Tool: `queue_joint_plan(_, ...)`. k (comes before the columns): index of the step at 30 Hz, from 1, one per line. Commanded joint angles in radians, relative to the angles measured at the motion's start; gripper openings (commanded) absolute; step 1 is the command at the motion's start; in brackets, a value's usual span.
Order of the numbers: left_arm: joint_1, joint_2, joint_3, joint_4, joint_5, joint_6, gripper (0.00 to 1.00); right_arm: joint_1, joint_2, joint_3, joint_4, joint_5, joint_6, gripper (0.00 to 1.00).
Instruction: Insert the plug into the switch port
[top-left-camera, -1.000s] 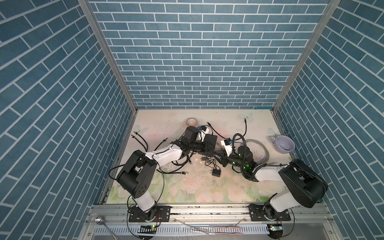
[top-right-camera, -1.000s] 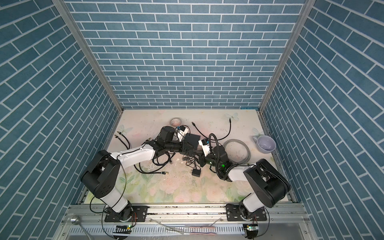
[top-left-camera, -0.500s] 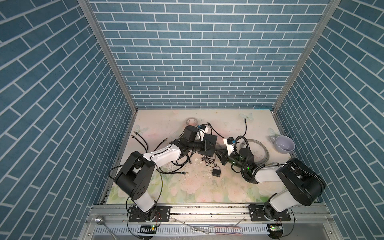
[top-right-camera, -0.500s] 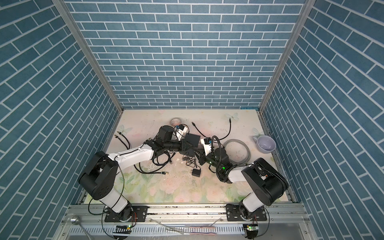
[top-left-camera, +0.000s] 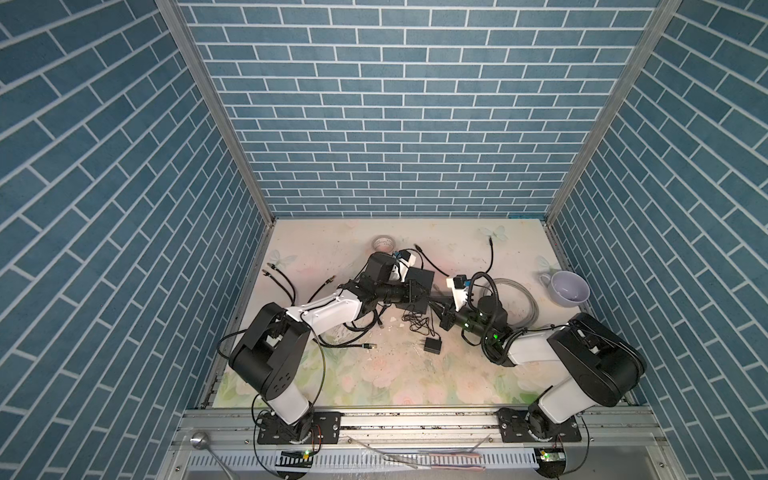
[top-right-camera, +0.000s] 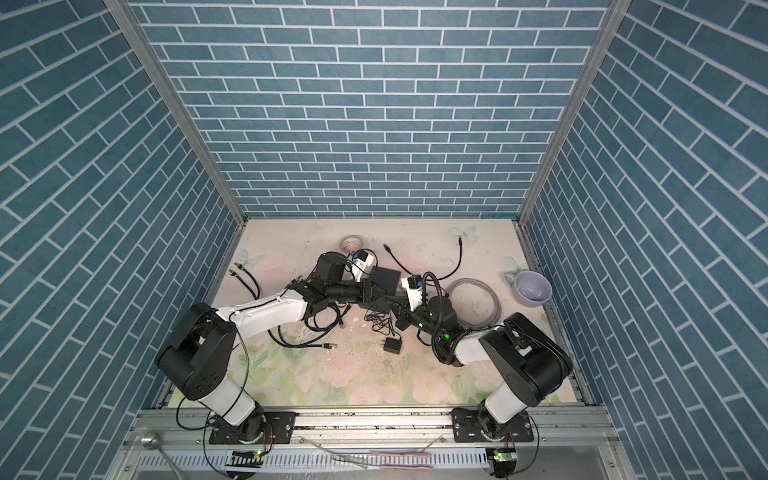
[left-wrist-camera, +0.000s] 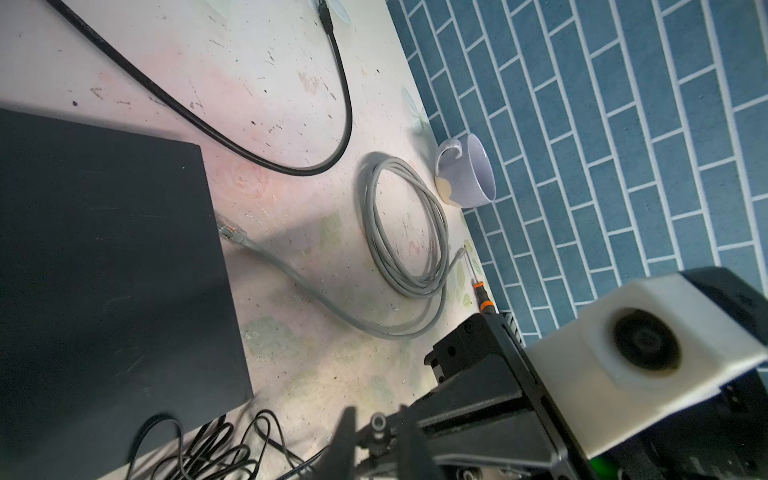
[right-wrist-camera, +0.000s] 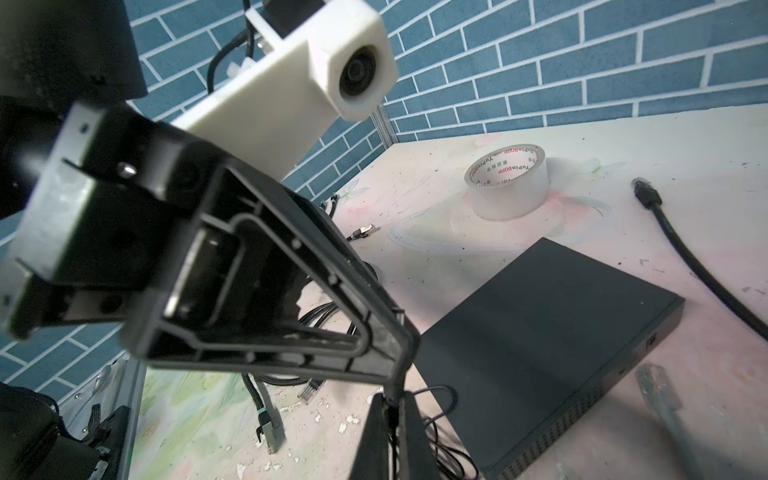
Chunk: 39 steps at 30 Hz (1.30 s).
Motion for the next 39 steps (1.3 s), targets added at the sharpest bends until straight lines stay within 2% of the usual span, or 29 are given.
queue_joint_plan(1, 0.030, -0.048, 0.000, -0.099, -0.092, 0.067, 0.43, 0.003, -0.049, 0.006, -0.130, 0.010, 0.007, 0.00)
queue_joint_plan(3, 0.062, -0.064, 0.018, -0.213, -0.230, 0.148, 0.49, 0.002, -0.074, 0.042, -0.337, 0.061, -0.010, 0.00)
queue_joint_plan(5, 0.089, -0.048, 0.030, -0.264, -0.312, 0.220, 0.50, -0.003, -0.072, 0.076, -0.486, 0.112, -0.014, 0.00)
queue_joint_plan(9, 0.100, 0.056, 0.088, -0.300, -0.342, 0.283, 0.51, -0.013, -0.027, 0.128, -0.583, 0.198, 0.022, 0.01)
queue_joint_plan(14, 0.100, 0.178, 0.150, -0.248, -0.351, 0.258, 0.52, -0.016, 0.052, 0.185, -0.551, 0.293, 0.049, 0.01)
queue_joint_plan(20, 0.100, 0.297, 0.238, -0.243, -0.383, 0.279, 0.55, -0.034, 0.169, 0.242, -0.456, 0.334, 0.085, 0.01)
queue_joint_plan(26, 0.100, 0.355, 0.277, -0.211, -0.355, 0.263, 0.55, -0.064, 0.262, 0.216, -0.221, 0.323, 0.109, 0.02)
queue_joint_plan(28, 0.101, 0.367, 0.289, -0.210, -0.351, 0.264, 0.55, -0.070, 0.287, 0.227, -0.201, 0.308, 0.103, 0.02)
queue_joint_plan(31, 0.105, 0.387, 0.314, -0.220, -0.355, 0.272, 0.55, -0.071, 0.329, 0.274, -0.206, 0.217, 0.077, 0.02)
queue_joint_plan(39, 0.152, 0.396, 0.330, -0.244, -0.342, 0.304, 0.56, -0.039, 0.399, 0.344, -0.141, -0.013, 0.103, 0.01)
